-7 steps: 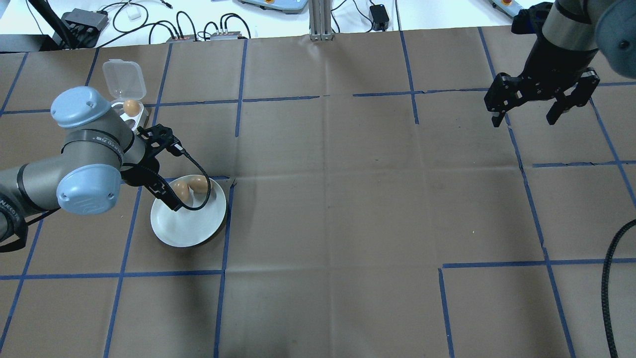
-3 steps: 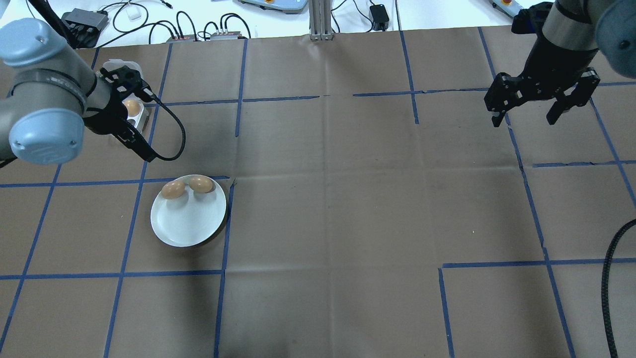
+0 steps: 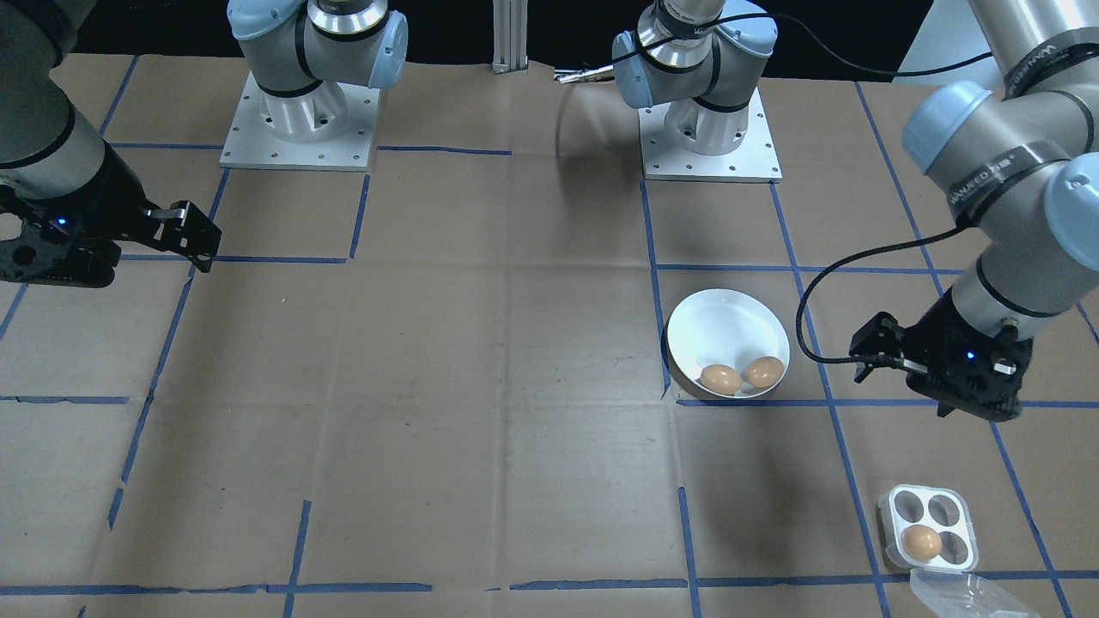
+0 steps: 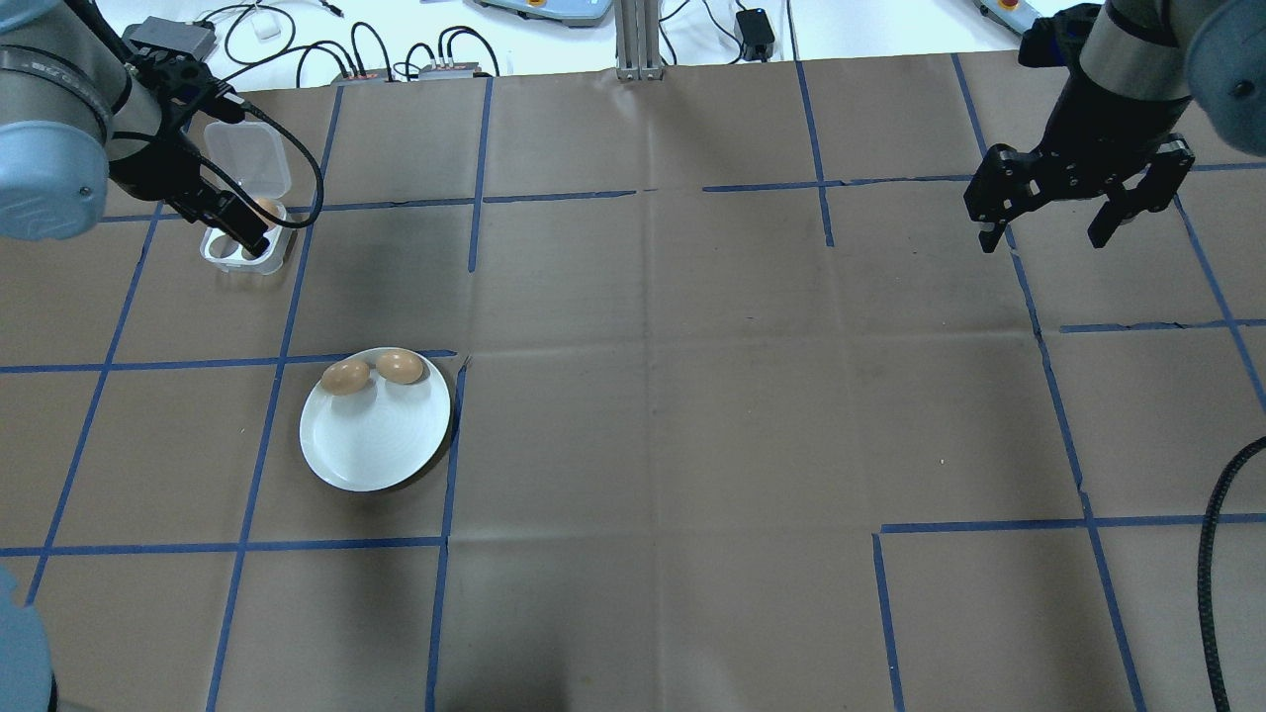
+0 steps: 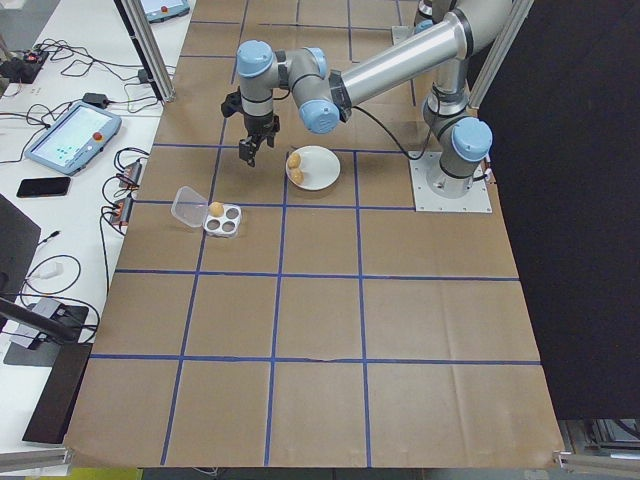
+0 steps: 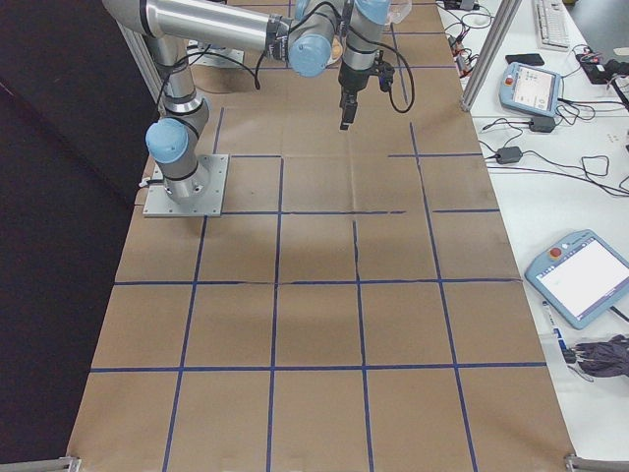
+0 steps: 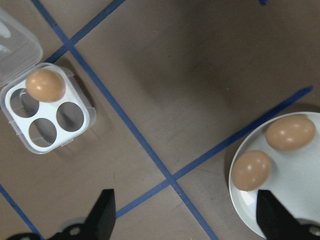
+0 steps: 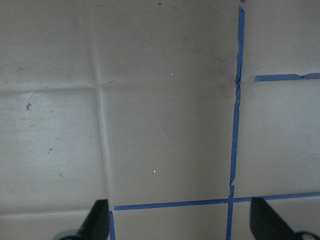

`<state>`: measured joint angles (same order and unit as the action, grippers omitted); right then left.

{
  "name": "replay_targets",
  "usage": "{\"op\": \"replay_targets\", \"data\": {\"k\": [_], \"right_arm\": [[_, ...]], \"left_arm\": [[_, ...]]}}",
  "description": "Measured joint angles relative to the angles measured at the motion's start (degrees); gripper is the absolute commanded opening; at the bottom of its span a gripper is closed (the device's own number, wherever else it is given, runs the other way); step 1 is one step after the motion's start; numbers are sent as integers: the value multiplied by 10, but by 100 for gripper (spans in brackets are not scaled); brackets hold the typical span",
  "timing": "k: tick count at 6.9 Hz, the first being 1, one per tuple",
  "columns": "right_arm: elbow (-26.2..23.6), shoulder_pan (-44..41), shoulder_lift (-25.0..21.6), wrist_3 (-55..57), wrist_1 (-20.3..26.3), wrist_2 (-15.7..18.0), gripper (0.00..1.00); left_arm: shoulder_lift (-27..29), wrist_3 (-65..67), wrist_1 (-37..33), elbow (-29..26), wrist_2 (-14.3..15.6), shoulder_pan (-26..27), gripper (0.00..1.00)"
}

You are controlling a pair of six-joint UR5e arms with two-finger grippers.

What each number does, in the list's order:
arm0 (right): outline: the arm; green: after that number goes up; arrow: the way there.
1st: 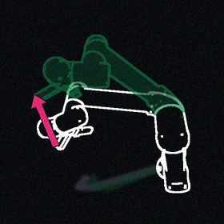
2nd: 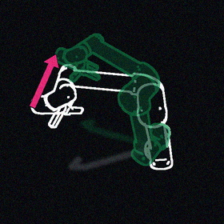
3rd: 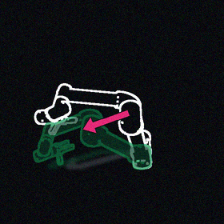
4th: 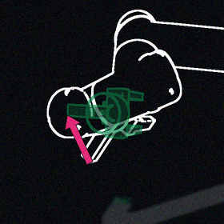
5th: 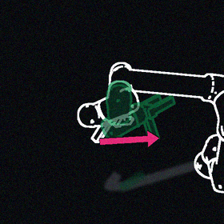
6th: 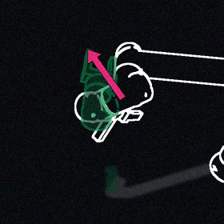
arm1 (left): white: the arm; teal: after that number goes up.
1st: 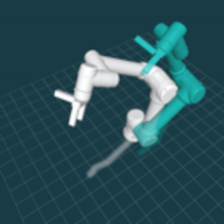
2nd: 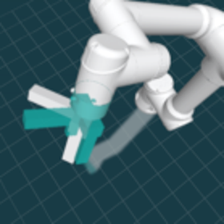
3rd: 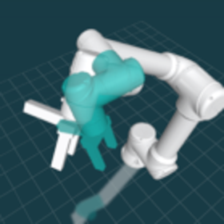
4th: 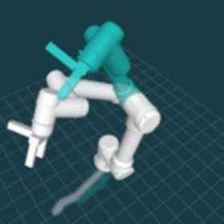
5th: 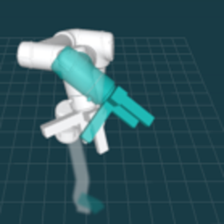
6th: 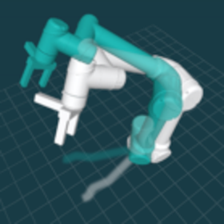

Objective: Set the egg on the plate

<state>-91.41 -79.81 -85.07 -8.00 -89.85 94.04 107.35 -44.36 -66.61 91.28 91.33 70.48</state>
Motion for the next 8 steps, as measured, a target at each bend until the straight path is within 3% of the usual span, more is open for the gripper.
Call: {"op": "replay_targets", "data": {"k": [3, 6, 8], "right_arm": [[0, 0, 0, 0, 0, 0, 100], [0, 0, 0, 0, 0, 0, 100], [0, 0, 0, 0, 0, 0, 100]], "left_arm": [[72, 162, -4, -81, 5, -27, 100], [180, 201, -13, -200, 16, -29, 100], [243, 233, -13, -235, 14, -20, 100]]}}
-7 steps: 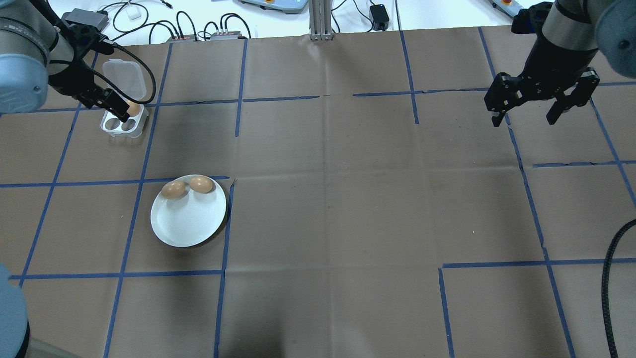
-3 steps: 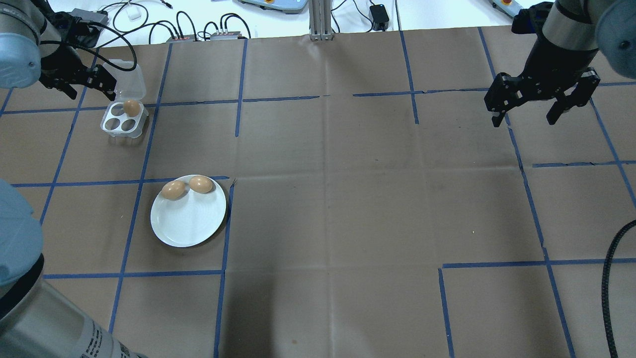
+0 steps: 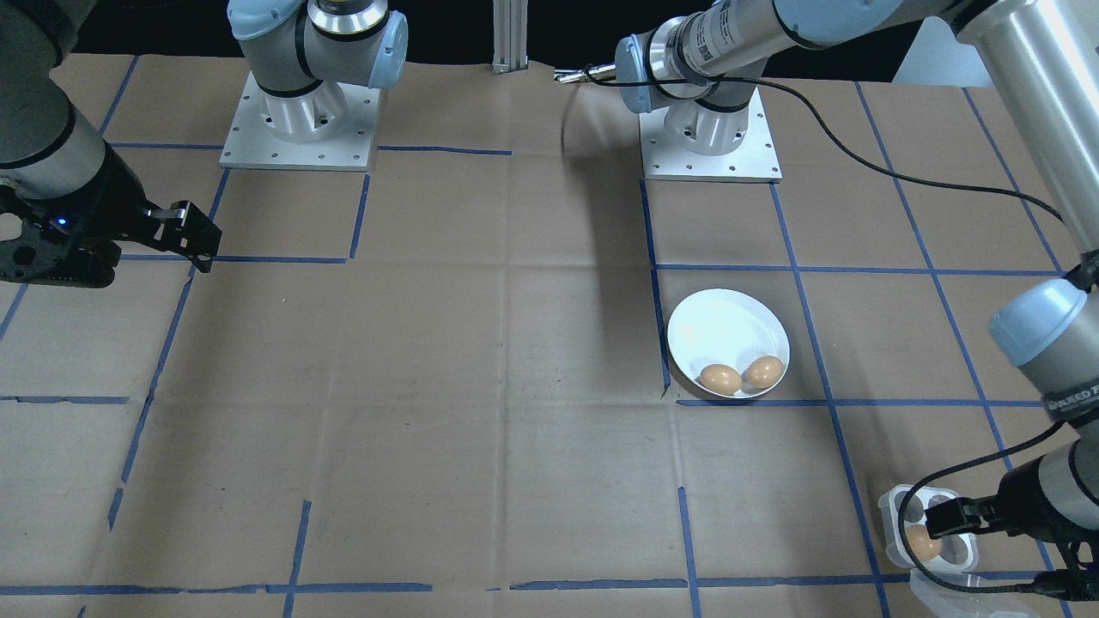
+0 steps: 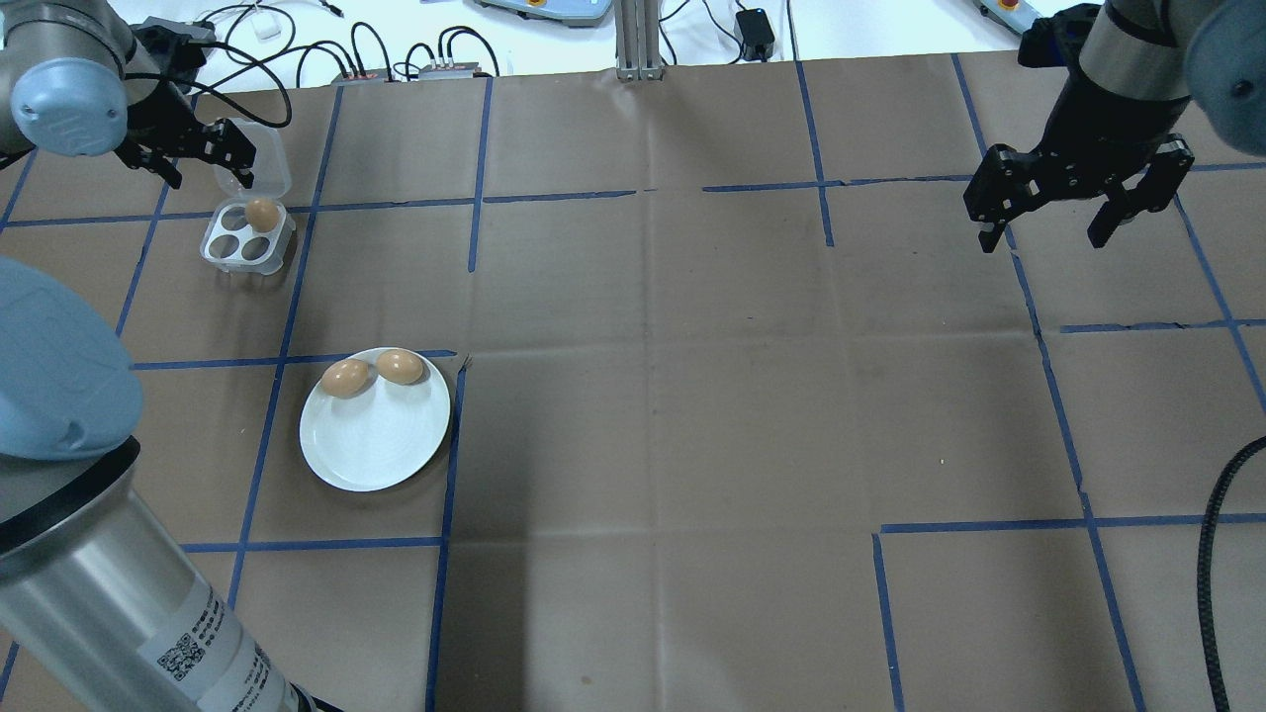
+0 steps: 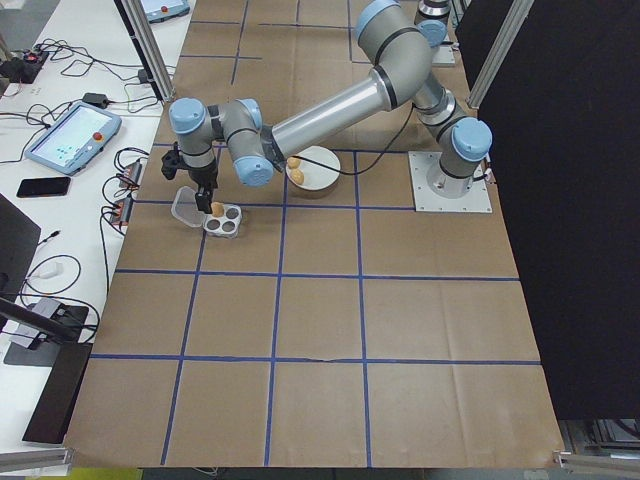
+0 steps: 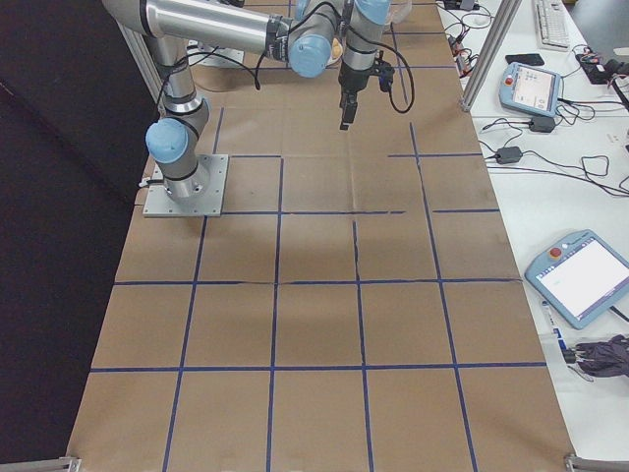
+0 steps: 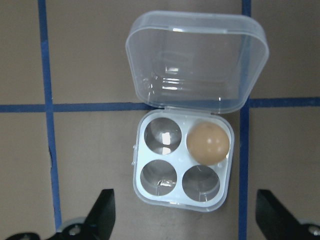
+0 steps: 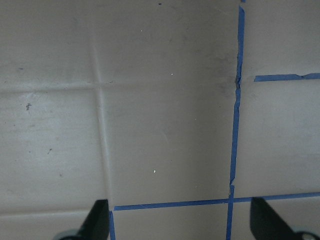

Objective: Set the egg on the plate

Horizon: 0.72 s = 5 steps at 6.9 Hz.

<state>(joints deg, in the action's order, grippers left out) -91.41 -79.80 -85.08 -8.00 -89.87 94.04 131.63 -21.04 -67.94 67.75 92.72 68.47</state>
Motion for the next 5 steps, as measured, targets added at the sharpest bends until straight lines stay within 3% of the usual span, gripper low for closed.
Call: {"op": "replay_targets", "data": {"k": [2, 5], "right_arm": [[0, 0, 0, 0, 0, 0, 100], [0, 0, 0, 0, 0, 0, 100]], "left_arm": [[41, 6, 14, -6, -1, 4, 100], [47, 7, 18, -7, 3, 12, 99]]}}
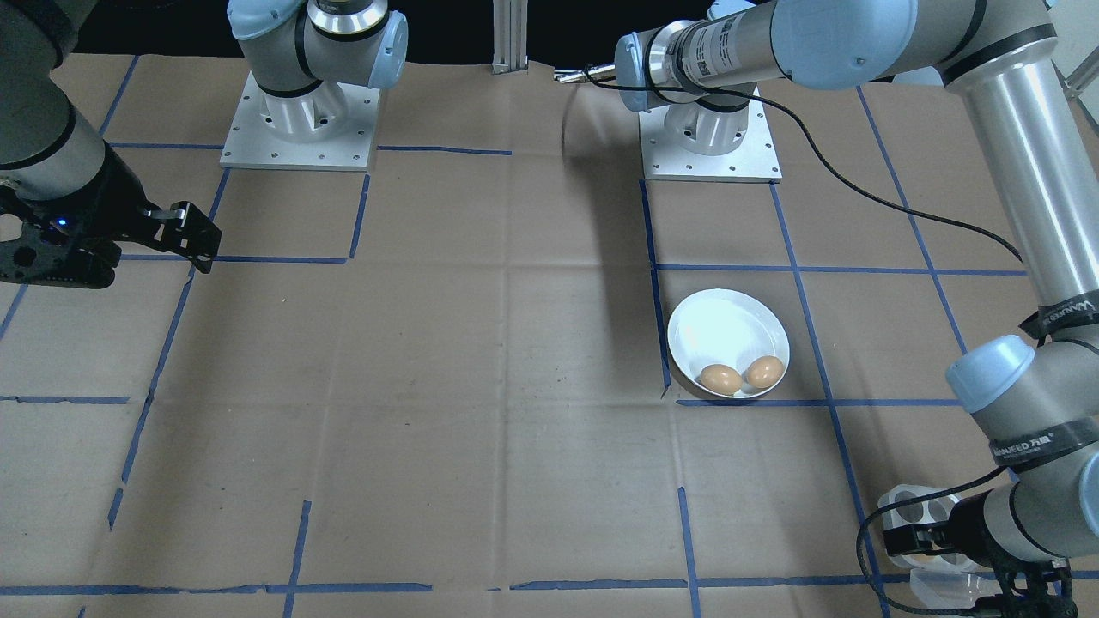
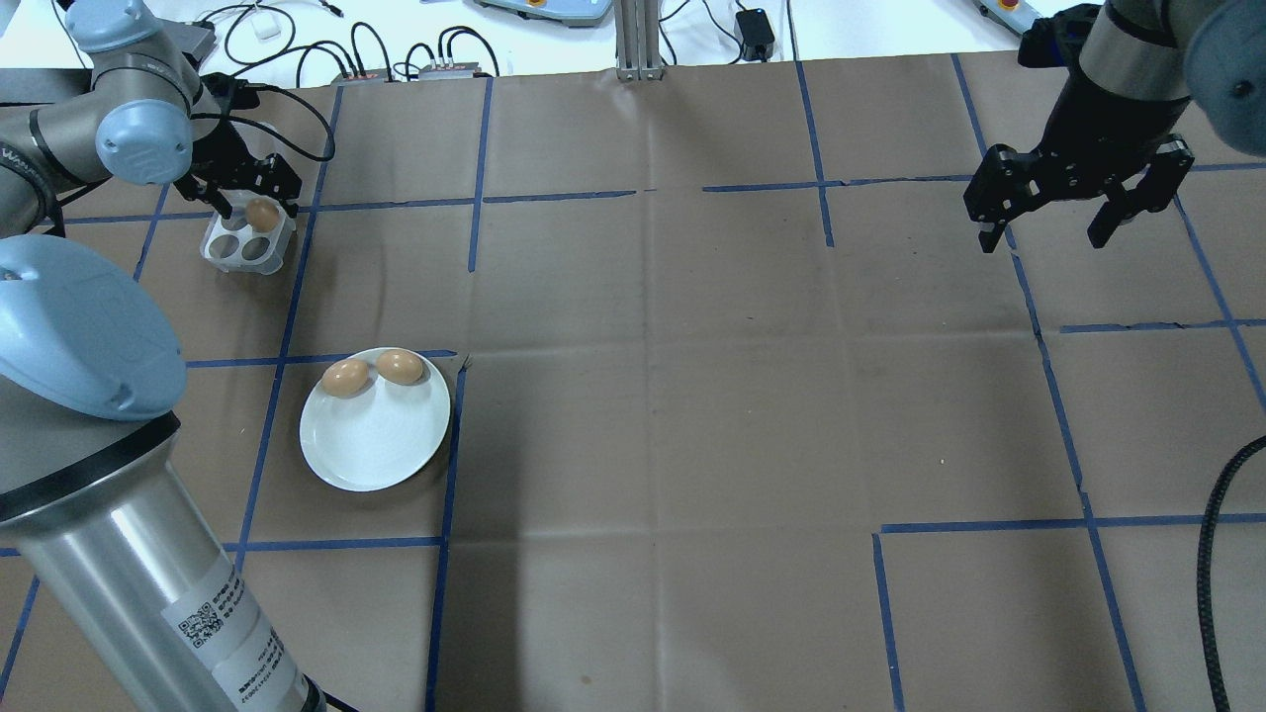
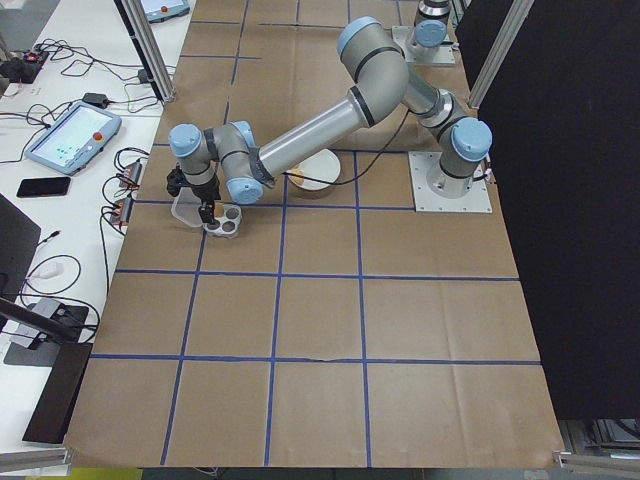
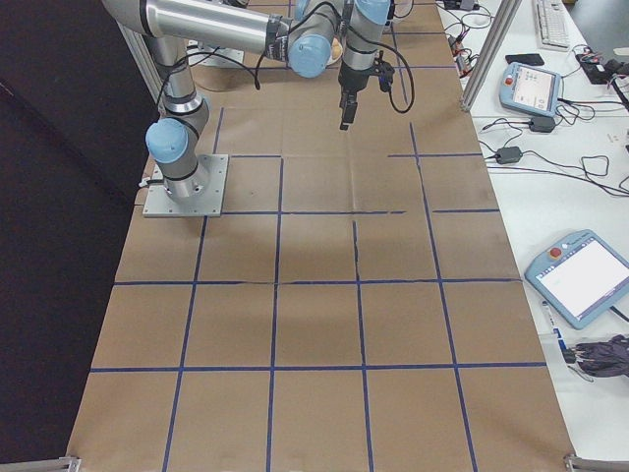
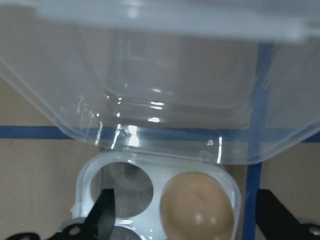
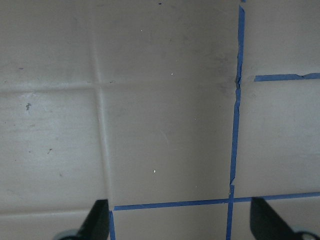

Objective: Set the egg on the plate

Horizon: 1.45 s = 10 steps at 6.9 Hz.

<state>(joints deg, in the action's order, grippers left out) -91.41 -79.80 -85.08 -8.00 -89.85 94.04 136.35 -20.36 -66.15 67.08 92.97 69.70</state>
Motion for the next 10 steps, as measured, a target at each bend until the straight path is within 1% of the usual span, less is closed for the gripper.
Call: {"op": "replay_targets", "data": {"k": [1, 2, 3, 6, 9, 10], "right_arm": [[0, 0, 0, 0, 0, 0, 100], [0, 0, 0, 0, 0, 0, 100], [0, 0, 0, 0, 0, 0, 100], [0, 0, 0, 0, 0, 0, 100], [0, 0, 0, 0, 0, 0, 100], [0, 0, 0, 0, 0, 0, 100]], "left_arm": [[-2, 0, 0, -1, 1, 0, 91], [-4, 0, -2, -1, 1, 1, 85], [-5, 0, -5, 0, 0, 1, 75], [-7, 1, -10, 2, 1, 1, 59], [-8, 1, -13, 3, 1, 1, 34], [-9, 1, -17, 1, 1, 1, 30]]}}
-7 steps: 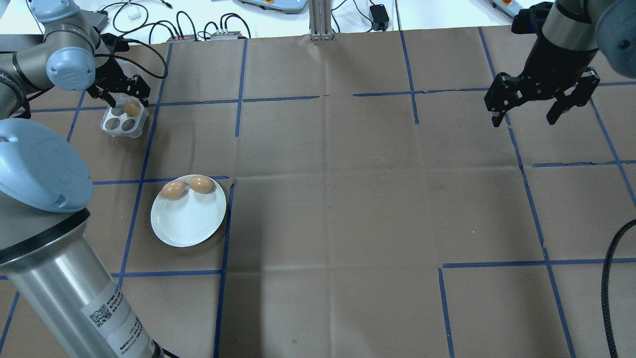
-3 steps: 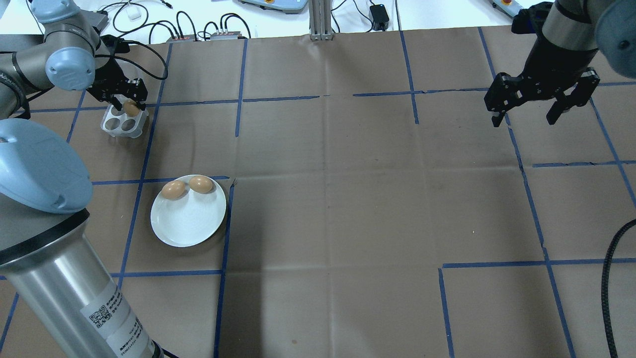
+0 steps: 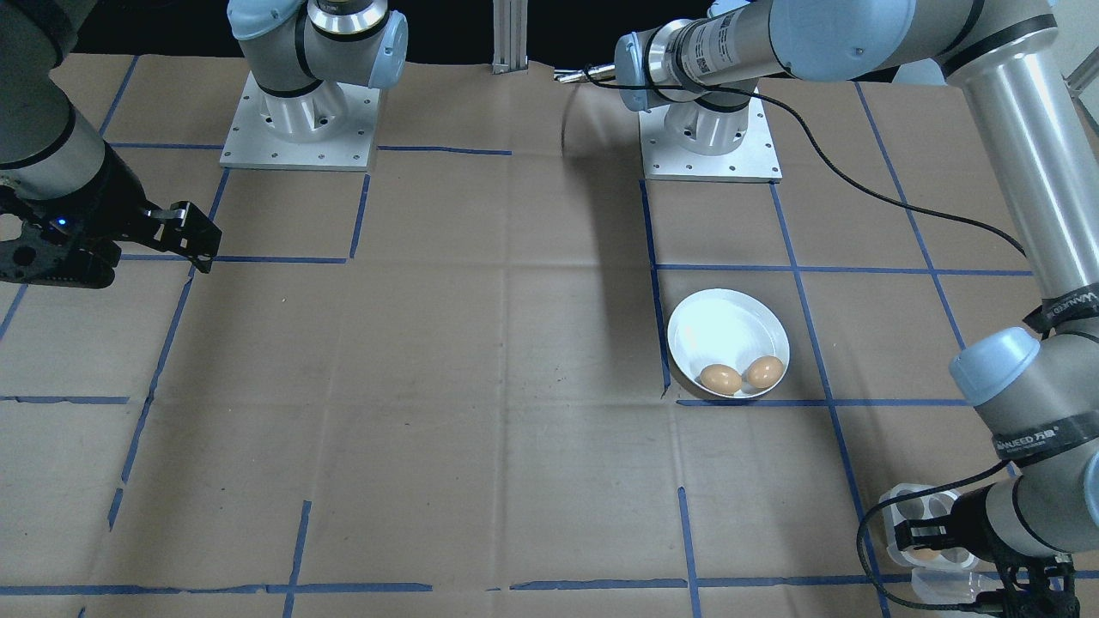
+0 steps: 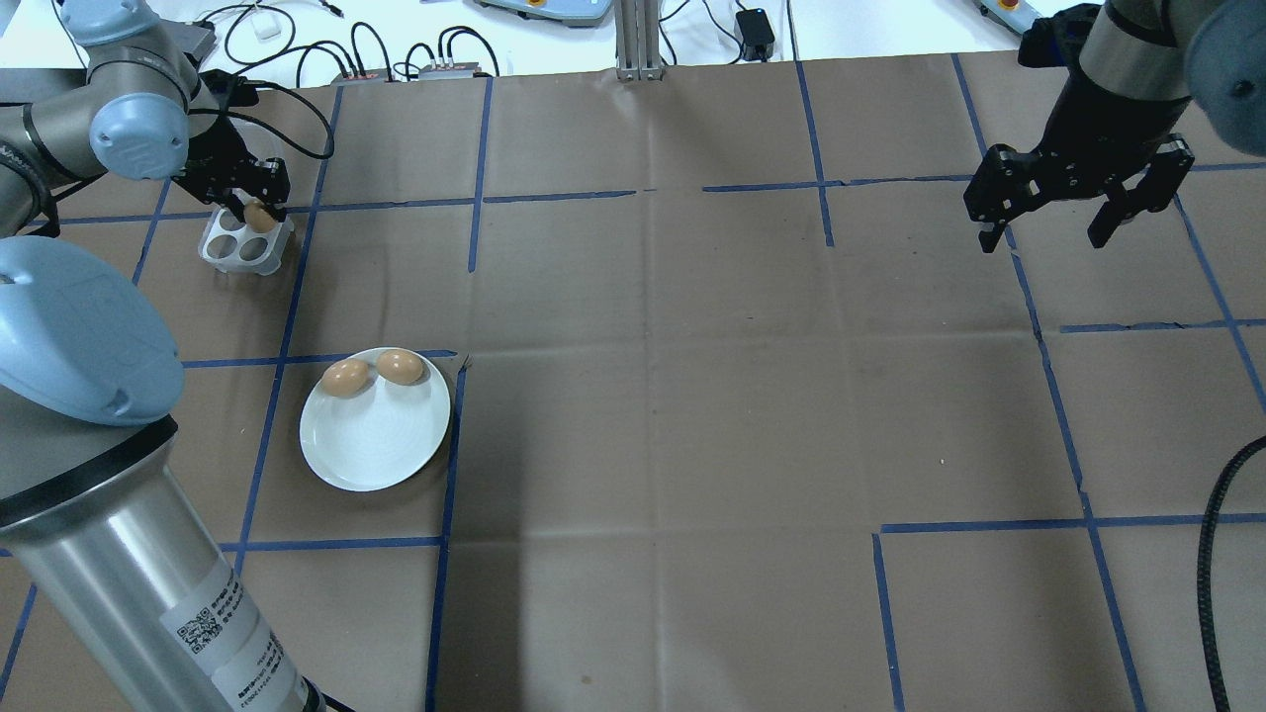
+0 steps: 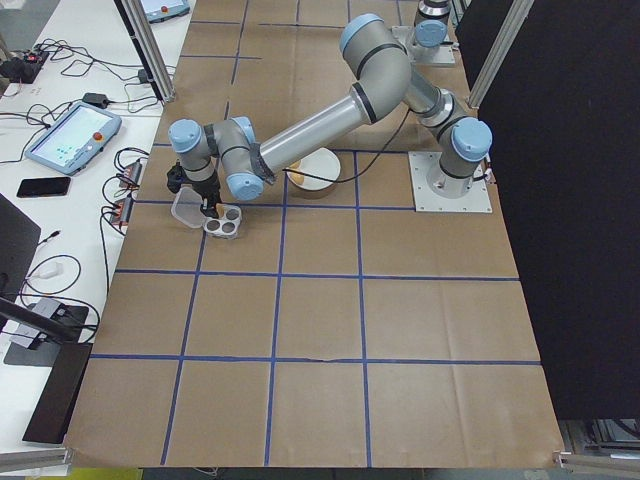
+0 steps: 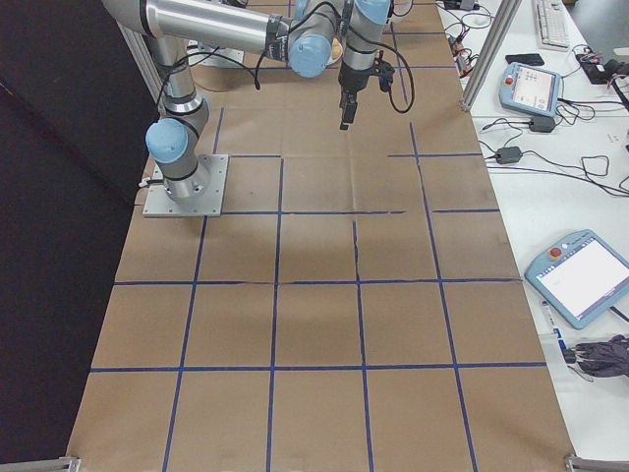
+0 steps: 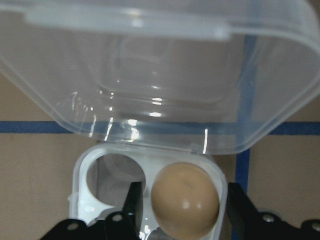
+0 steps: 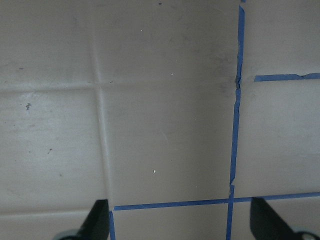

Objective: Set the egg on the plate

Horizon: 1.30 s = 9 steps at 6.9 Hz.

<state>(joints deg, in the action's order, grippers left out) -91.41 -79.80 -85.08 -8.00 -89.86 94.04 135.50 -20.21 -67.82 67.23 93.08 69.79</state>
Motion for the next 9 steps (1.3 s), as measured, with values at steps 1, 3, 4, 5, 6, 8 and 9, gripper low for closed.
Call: {"op": "replay_targets", "data": {"k": [1, 3, 4, 5, 6, 8, 9], "right_arm": [[0, 0, 0, 0, 0, 0, 100], [0, 0, 0, 0, 0, 0, 100], [0, 0, 0, 0, 0, 0, 100], [0, 0, 0, 0, 0, 0, 100], [0, 0, 0, 0, 0, 0, 100], [0, 0, 0, 0, 0, 0, 100], [0, 0, 0, 0, 0, 0, 100]], "left_arm": [[-1, 0, -5, -2, 0, 0, 22], [-2, 0, -11, -4, 0, 0, 3], [-5, 0, -16, -5, 0, 0, 0], [-10, 0, -23, -6, 0, 0, 0], [-16, 0, -28, -7, 0, 0, 0], [-49, 2, -62, -7, 0, -1, 0], [-81, 12, -97, 2, 0, 0, 0]]}}
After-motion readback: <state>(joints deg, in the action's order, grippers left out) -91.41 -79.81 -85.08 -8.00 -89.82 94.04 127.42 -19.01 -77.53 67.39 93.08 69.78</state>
